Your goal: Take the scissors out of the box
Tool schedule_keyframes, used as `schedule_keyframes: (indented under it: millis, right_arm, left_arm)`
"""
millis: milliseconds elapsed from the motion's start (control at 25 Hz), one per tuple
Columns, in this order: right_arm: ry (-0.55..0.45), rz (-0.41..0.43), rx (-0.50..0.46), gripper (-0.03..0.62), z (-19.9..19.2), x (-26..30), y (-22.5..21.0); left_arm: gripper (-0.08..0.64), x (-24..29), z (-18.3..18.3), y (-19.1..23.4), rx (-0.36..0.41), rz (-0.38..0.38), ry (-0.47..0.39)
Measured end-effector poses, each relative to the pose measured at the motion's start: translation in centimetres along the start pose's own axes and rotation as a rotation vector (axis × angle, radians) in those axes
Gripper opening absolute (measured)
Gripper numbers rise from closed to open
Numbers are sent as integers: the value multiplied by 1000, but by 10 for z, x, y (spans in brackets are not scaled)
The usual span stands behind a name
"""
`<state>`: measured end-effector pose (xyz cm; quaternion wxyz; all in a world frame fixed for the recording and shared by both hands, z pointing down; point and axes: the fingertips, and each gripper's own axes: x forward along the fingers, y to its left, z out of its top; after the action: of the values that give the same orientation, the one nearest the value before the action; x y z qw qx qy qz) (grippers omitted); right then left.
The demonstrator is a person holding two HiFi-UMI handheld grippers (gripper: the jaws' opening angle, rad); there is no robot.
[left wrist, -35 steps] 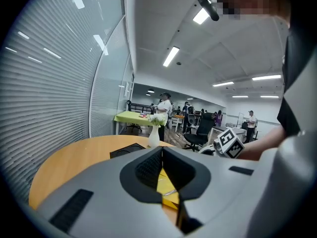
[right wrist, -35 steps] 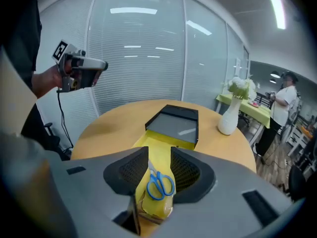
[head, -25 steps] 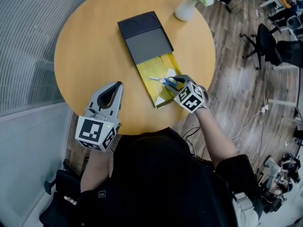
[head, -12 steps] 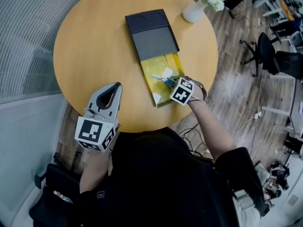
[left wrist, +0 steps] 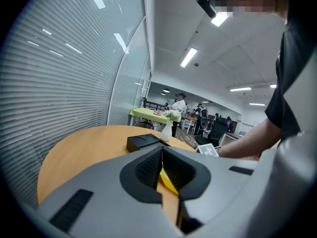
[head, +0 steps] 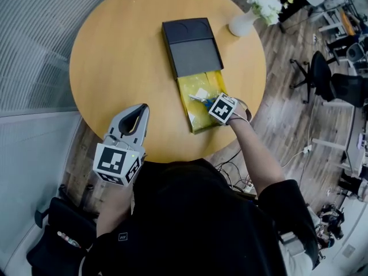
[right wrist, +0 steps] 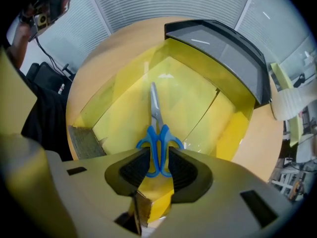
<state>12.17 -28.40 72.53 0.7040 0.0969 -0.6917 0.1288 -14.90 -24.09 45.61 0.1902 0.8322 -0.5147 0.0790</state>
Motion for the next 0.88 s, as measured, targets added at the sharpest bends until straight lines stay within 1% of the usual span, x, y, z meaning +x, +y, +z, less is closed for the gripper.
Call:
schedule_keyframes:
  millis: [80,160,200,320,360,440,480,640,720,880]
  right_arm:
    - [2,31,22,120,-2,2,1]
    - [3,38,29,117,-2,2,1]
    - [-5,38,37,103,-1,2,2]
    - [-112,41,65,103,18,-3,8]
    - [-130,34,76,103,21,-4,9]
    - [-122,22,105,114,21,-2,10]
    - [-120,18,118,134,23,0,9]
    - [-118,48,164,140,26,3,17]
    - [-122,35,169,134,25,5,17]
    - [-202,41,184,103,27,3,19]
  left_arm:
    - [15,-1,2,3,1,-6,-5]
    - [14,-2,3,6,2,-12,-12]
    - [15,-4,4,7,2,-17,-15]
    - [14,-8,5,7,6,-40,-19]
    - [15,-9,6,7,9,-50,-19]
    - [15,-11,7,9,13,-65,-19]
    - [15,-12,7,10,15,-71,-20]
    - [15,-17,12,16,25,-88,-31]
    - [15,-19,13,20,28,-91,-36]
    - [15,-19,17,15,22,-91,-43]
